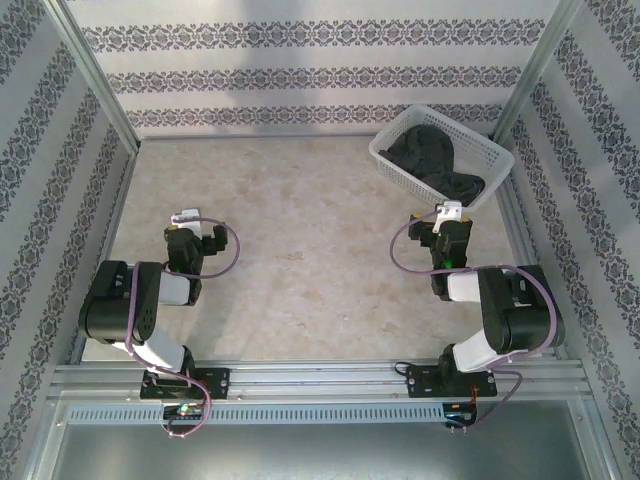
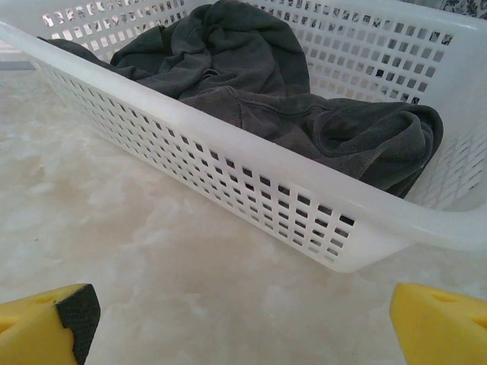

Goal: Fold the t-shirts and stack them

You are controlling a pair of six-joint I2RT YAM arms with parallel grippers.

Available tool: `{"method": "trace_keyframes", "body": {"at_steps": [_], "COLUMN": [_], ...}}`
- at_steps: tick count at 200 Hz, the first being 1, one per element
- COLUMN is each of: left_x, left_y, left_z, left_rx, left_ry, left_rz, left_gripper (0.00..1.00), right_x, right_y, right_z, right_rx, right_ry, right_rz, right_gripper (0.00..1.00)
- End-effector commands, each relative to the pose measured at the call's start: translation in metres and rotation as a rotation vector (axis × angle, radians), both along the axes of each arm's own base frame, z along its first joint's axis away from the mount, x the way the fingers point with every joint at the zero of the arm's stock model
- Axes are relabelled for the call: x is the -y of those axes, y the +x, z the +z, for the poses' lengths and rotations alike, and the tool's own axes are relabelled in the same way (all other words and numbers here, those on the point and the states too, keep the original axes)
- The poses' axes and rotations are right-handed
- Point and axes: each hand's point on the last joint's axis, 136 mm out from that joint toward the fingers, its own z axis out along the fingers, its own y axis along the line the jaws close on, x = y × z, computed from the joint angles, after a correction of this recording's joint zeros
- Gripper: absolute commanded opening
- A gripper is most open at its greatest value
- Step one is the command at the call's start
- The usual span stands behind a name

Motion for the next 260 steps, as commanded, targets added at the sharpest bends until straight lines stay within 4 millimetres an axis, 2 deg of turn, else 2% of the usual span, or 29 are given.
{"method": "trace_keyframes", "body": {"at_steps": [1,94,114,127,136,148,153,164,170,178,188,197,207,214,228,242,260], "left_x": [0.0,0.001,-0.002,-0.003,0.002,0.011,0.009,-0.005,-0.005,0.0,0.0,0.006,0.02,0.037,0.074,0.12,0.173], "left_y": [0.002,-0.003,-0.009,-0.017,-0.021,-0.023,-0.023,-0.03,-0.034,-0.037,-0.023,-0.005,0.015,0.027,0.044,0.054,0.055], "left_z": [0.008,0.011,0.014,0.027,0.048,0.08,0.097,0.118,0.123,0.128,0.134,0.137,0.143,0.146,0.147,0.16,0.165], "left_rx": [0.03,0.058,0.091,0.126,0.143,0.136,0.151,0.113,0.055,-0.006,0.054,0.074,0.03,-0.047,-0.188,-0.238,-0.278], "left_ry": [0.01,0.01,0.013,0.049,0.112,0.163,0.111,-0.092,-0.188,-0.292,-0.478,-0.695,-0.771,-0.76,-0.678,-0.592,-0.548], "left_rz": [0.006,-0.002,0.015,0.046,0.075,0.107,0.148,0.304,0.338,0.321,0.293,0.224,0.159,0.11,0.031,-0.094,-0.209], "left_gripper": [1.0,1.0,1.0,1.0,1.0,1.0,1.0,1.0,1.0,1.0,1.0,1.0,1.0,1.0,1.0,1.0,0.99], "right_x": [0.0,0.0,-0.003,-0.005,-0.007,-0.004,-0.006,-0.016,-0.012,-0.013,-0.006,0.007,0.019,0.024,0.029,0.032,0.037], "right_y": [0.0,0.0,-0.002,-0.006,-0.01,-0.01,-0.009,-0.013,-0.014,-0.006,0.003,0.009,0.017,0.026,0.051,0.076,0.104], "right_z": [0.008,0.008,0.017,0.041,0.065,0.108,0.126,0.141,0.145,0.156,0.166,0.168,0.168,0.165,0.163,0.14,0.107], "right_rx": [0.037,0.038,0.07,0.089,0.076,0.084,0.073,-0.059,-0.095,-0.076,-0.097,-0.155,-0.222,-0.268,-0.328,-0.423,-0.531], "right_ry": [0.005,0.008,-0.003,-0.069,-0.109,0.038,0.14,0.359,0.451,0.5,0.498,0.461,0.443,0.428,0.396,0.381,0.399], "right_rz": [-0.012,-0.012,0.006,-0.04,-0.076,-0.142,-0.141,-0.067,-0.093,-0.065,-0.092,-0.184,-0.264,-0.288,-0.302,-0.324,-0.351], "right_gripper": [0.98,0.98,0.98,0.98,0.98,0.98,0.98,0.98,0.98,0.98,0.96,0.88,0.8,0.77,0.76,0.76,0.72]}}
